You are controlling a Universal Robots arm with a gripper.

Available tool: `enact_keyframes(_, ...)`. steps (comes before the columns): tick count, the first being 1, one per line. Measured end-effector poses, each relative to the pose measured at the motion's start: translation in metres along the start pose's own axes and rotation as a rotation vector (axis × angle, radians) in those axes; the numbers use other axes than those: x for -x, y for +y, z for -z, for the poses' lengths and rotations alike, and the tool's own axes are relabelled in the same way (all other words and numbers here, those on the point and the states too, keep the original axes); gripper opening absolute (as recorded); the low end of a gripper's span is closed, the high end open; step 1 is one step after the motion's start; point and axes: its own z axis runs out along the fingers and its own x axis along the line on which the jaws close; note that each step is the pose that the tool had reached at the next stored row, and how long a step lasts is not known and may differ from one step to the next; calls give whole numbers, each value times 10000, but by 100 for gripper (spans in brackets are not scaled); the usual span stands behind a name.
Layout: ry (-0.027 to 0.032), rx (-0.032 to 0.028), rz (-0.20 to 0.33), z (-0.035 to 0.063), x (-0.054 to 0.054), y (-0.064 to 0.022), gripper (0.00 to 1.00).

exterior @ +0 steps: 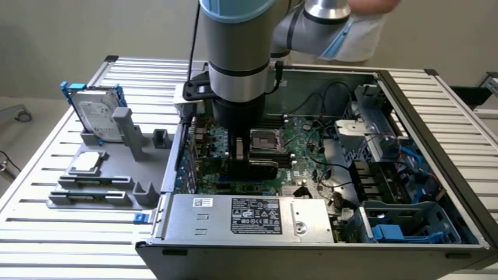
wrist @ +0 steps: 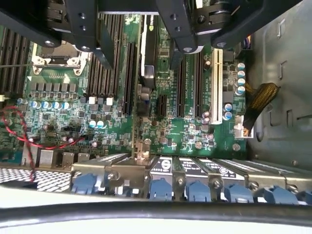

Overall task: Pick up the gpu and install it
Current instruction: 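Insert the gpu into the slot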

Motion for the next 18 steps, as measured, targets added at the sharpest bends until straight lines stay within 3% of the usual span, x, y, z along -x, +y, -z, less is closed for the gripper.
enact_keyframes(8,-3,16,-1,325,27,-8,58)
enact_keyframes(10,-5,16,-1,369,31,-9,56)
enact_keyframes(14,-6,15,-1,370,31,-9,37)
enact_keyframes(15,-5,15,-1,371,31,-9,37)
enact_keyframes(18,-4,16,-1,371,31,-9,19)
